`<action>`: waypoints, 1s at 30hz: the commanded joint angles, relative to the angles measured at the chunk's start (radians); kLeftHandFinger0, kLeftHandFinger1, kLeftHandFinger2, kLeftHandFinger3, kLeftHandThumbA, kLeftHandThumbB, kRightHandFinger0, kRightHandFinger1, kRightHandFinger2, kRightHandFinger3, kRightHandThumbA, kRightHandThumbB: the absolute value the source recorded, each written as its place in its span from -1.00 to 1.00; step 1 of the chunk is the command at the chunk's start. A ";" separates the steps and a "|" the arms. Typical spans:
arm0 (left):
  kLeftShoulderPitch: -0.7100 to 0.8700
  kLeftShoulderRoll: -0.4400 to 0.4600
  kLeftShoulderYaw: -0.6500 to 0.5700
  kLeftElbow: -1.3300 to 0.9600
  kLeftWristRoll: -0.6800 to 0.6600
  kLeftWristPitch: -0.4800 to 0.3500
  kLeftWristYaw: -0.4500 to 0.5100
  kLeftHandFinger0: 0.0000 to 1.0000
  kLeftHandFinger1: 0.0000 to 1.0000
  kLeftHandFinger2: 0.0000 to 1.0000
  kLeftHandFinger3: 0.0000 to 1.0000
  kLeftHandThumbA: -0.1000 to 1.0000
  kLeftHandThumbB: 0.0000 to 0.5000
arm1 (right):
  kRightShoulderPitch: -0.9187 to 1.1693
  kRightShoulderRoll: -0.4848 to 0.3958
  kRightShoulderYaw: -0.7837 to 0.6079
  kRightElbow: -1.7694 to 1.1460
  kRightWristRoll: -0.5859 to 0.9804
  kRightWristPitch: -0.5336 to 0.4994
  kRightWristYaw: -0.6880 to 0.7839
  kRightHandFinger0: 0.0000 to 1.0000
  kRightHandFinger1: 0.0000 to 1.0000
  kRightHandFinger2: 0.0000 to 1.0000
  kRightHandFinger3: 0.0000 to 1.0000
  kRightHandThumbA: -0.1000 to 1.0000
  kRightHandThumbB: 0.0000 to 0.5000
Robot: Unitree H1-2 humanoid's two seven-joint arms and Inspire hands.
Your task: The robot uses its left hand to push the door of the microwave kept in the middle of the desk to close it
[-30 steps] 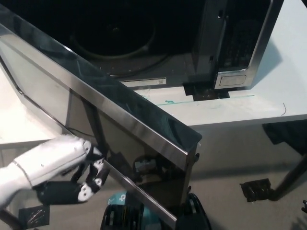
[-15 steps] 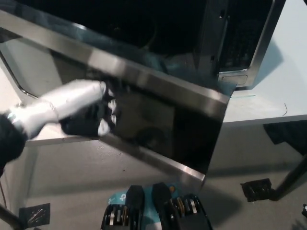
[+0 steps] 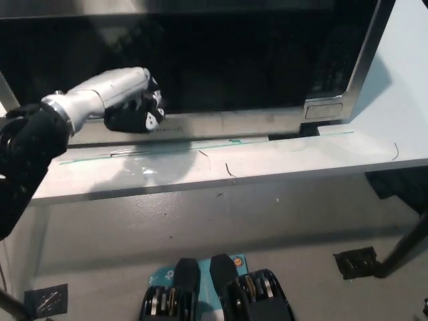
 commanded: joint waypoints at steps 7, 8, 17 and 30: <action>-0.113 -0.012 0.066 0.135 0.091 -0.094 0.117 -0.54 -0.42 -0.19 -0.11 -1.00 -0.36 | 0.003 -0.011 0.004 -0.023 0.027 -0.037 0.018 0.29 0.33 0.47 0.75 -0.54 -0.85; -0.112 -0.011 0.068 0.135 0.092 -0.097 0.117 -0.51 -0.40 -0.17 -0.08 -1.00 -0.36 | 0.004 -0.010 0.004 -0.025 0.028 -0.037 0.018 0.30 0.34 0.48 0.75 -0.54 -0.85; -0.118 -0.008 0.114 0.174 0.107 -0.072 0.120 -0.50 -0.38 -0.13 0.02 -1.00 -0.34 | 0.000 -0.009 0.010 -0.019 0.027 -0.026 0.004 0.18 0.25 0.39 0.70 -0.52 -0.77; -0.231 -0.010 0.158 0.503 0.092 -0.193 0.249 -0.34 -0.23 -0.04 -0.04 -1.00 -0.35 | 0.016 -0.010 0.025 -0.035 0.025 -0.026 0.008 0.36 0.42 0.54 0.74 -0.52 -0.85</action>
